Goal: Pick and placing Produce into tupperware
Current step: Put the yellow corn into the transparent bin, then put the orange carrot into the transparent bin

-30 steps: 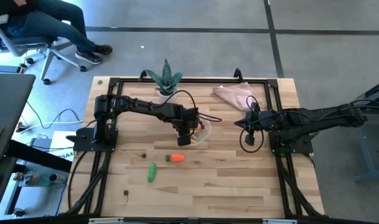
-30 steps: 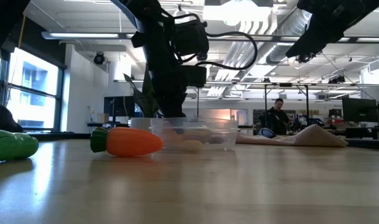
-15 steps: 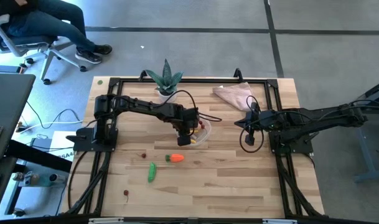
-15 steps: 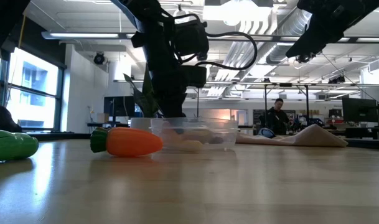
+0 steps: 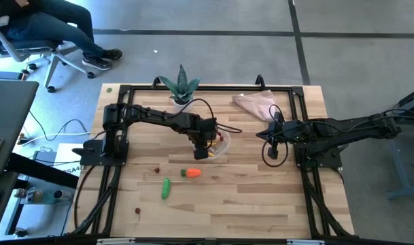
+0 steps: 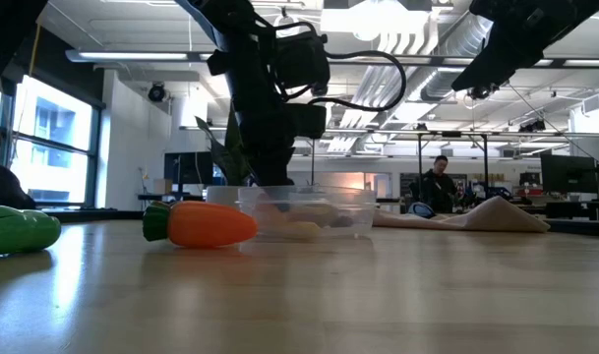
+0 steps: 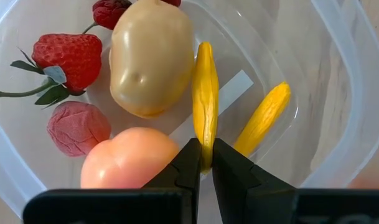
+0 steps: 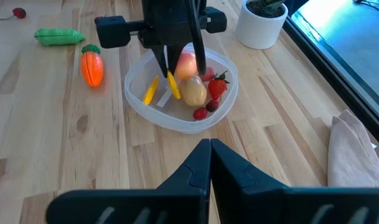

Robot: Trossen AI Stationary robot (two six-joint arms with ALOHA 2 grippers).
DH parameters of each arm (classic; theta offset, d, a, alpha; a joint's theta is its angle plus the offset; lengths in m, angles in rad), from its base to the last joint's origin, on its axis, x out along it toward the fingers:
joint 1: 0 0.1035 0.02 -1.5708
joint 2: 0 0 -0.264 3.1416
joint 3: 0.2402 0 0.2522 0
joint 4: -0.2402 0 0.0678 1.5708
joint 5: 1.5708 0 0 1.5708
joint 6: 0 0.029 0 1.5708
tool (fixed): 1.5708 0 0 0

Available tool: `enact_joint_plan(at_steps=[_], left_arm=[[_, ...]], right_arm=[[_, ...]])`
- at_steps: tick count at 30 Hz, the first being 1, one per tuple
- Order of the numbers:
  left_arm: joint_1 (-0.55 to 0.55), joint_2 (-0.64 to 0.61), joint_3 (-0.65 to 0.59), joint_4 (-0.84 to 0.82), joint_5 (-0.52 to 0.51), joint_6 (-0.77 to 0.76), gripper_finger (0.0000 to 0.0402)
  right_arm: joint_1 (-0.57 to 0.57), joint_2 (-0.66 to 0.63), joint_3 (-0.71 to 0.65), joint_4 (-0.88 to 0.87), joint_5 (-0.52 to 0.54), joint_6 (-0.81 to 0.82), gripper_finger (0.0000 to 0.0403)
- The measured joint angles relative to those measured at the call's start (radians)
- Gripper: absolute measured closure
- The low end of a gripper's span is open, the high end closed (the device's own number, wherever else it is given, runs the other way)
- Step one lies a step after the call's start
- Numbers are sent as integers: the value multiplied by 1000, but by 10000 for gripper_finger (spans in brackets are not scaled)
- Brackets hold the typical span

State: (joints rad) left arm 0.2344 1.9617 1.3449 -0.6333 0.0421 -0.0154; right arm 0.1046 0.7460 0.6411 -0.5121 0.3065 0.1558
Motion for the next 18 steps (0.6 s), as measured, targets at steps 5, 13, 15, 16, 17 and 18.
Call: enact_joint_plan(at_steps=[5,13,15,16,17,18], left_arm=[[-4,0,0,-3,13,0,376],[-15,0,0,-3,-11,-18,319],[-13,0,0,-4,-12,-23,297],[-13,0,0,-4,-11,-24,288],[-13,0,0,-5,-9,-23,280],[-13,0,0,-6,-5,-24,273]], right_arm=[[0,0,0,0,0,0,402],[0,0,0,0,0,0,402],[0,0,0,0,0,0,402],[0,0,0,0,0,0,402],[0,0,0,0,0,0,402],[0,0,0,0,0,0,402]])
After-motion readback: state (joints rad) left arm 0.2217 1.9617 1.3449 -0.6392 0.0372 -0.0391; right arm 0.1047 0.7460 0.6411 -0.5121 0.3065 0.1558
